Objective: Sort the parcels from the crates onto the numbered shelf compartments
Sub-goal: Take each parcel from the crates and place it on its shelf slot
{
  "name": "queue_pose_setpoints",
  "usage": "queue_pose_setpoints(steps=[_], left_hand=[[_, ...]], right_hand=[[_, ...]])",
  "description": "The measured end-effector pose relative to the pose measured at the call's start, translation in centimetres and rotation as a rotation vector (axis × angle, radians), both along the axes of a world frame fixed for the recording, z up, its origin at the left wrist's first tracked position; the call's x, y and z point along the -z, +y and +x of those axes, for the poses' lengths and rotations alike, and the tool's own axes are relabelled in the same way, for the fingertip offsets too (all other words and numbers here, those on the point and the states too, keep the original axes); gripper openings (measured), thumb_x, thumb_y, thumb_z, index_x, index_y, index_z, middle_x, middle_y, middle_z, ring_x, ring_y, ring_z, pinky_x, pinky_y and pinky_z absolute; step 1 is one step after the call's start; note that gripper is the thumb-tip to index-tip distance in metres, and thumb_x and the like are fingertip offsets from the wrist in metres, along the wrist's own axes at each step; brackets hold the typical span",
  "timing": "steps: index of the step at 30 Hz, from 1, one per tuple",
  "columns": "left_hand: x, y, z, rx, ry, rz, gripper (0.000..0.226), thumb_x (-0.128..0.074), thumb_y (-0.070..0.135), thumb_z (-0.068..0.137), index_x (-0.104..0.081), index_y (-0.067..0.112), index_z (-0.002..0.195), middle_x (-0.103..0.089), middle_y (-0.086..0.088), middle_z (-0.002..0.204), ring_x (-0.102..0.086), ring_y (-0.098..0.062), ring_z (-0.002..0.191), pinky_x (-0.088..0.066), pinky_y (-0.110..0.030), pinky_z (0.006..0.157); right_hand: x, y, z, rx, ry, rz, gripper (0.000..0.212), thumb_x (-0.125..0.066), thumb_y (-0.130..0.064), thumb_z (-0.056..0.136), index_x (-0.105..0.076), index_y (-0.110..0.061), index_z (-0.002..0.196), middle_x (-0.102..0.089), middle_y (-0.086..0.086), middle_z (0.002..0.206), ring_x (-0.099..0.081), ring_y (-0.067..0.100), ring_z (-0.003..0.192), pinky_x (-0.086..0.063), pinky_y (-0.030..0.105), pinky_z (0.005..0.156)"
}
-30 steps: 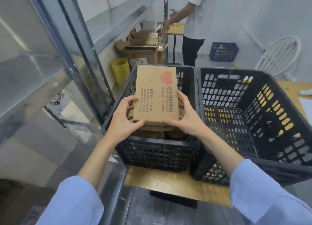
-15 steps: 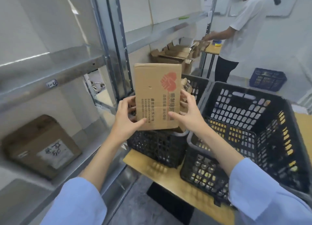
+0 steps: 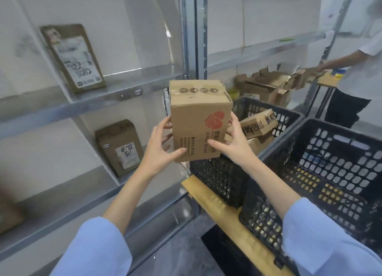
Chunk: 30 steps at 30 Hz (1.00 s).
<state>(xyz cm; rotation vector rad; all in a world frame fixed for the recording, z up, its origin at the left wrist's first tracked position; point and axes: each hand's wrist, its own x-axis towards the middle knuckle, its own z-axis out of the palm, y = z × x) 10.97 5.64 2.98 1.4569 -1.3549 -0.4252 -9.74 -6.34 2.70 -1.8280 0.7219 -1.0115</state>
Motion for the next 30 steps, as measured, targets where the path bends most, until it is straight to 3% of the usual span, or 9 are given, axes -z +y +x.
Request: queue_pose_setpoints(steps=[3,5,10,14,16,20,24,26,30], left_hand=[[-1.0,2.9,0.8,-0.075,-0.03,0.029,0.088,-0.08,0.042,0.071,-0.031,0.039,0.143,-0.044,0.013,0.143,-0.047,-0.005,0.129,-0.047,-0.041,0.102],[-1.2,4.8,1.4,-0.136,-0.064,0.036,0.085,-0.081,0.042,0.07,-0.033,0.036,0.14,-0.049,0.014,0.139,-0.048,0.007,0.123,-0.047,-0.043,0.102],[-1.7,8.5,2.3,-0.226,-0.013,0.029,0.093,-0.082,0.047,0.064,-0.034,0.03,0.142,-0.049,0.008,0.142,-0.051,-0.009,0.127,-0.046,-0.047,0.104],[-2.0,11.6,2.7,-0.299,0.0,0.009,0.106,-0.084,0.047,0.065,-0.024,0.028,0.151,-0.042,0.008,0.149,-0.044,-0.008,0.134,-0.041,-0.04,0.111],[-2.1,13.3,3.0,-0.35,-0.014,0.007,0.109,-0.087,0.041,0.069,-0.02,0.027,0.154,-0.039,0.007,0.151,-0.037,-0.002,0.137,-0.036,-0.037,0.115],[-2.6,16.5,3.6,-0.415,-0.002,-0.002,0.106,-0.082,0.041,0.069,-0.019,0.03,0.154,-0.035,0.007,0.153,-0.033,0.001,0.139,-0.039,-0.035,0.113],[-2.9,19.9,4.6,-0.44,0.026,-0.004,0.102,-0.083,0.042,0.07,-0.023,0.032,0.152,-0.038,0.01,0.152,-0.042,0.003,0.131,-0.039,-0.028,0.107],[-2.7,21.6,5.2,-0.475,0.03,-0.011,0.097,-0.084,0.043,0.069,-0.028,0.031,0.148,-0.045,0.012,0.147,-0.046,0.005,0.127,-0.041,-0.025,0.104],[-2.5,25.2,5.9,-0.543,0.043,-0.014,0.082,-0.081,0.054,0.062,-0.036,0.041,0.13,-0.052,0.015,0.137,-0.048,0.011,0.119,-0.044,-0.034,0.103]], right_hand=[[-0.3,0.8,1.4,-0.081,-0.023,-0.024,0.081,-0.078,-0.024,0.084,-0.021,-0.056,0.131,-0.039,-0.024,0.137,-0.039,-0.025,0.114,-0.041,0.001,0.085],[-0.5,1.4,2.4,-0.135,-0.031,-0.01,0.079,-0.078,-0.024,0.084,-0.022,-0.056,0.129,-0.037,-0.032,0.13,-0.04,-0.029,0.109,-0.042,0.0,0.082],[-0.7,3.5,5.3,-0.288,-0.071,0.056,0.076,-0.08,-0.024,0.081,-0.027,-0.047,0.13,-0.04,-0.018,0.139,-0.044,0.0,0.128,-0.046,0.01,0.092],[-1.2,5.6,7.4,-0.385,-0.058,0.02,0.089,-0.083,-0.042,0.072,-0.024,-0.034,0.138,-0.034,-0.005,0.149,-0.038,0.014,0.139,-0.038,0.043,0.115],[-1.7,6.9,8.5,-0.417,-0.038,-0.004,0.1,-0.085,-0.051,0.068,-0.02,-0.038,0.143,-0.029,-0.007,0.153,-0.035,0.013,0.141,-0.035,0.046,0.117],[-2.1,9.3,10.7,-0.48,-0.024,-0.026,0.115,-0.083,-0.059,0.066,-0.007,-0.047,0.152,-0.025,-0.012,0.159,-0.034,0.003,0.141,-0.034,0.031,0.115],[-2.0,11.6,12.6,-0.506,-0.02,-0.006,0.09,-0.081,-0.056,0.071,-0.018,-0.063,0.135,-0.036,-0.024,0.148,-0.036,-0.013,0.132,-0.033,-0.001,0.096],[-1.7,12.8,13.4,-0.517,-0.027,0.014,0.083,-0.081,-0.054,0.073,-0.021,-0.062,0.13,-0.037,-0.033,0.14,-0.037,-0.013,0.131,-0.036,0.004,0.098],[-1.1,15.2,14.9,-0.55,0.0,0.039,0.066,-0.077,-0.044,0.081,-0.027,-0.055,0.122,-0.045,-0.022,0.135,-0.043,-0.009,0.126,-0.04,0.028,0.107]])
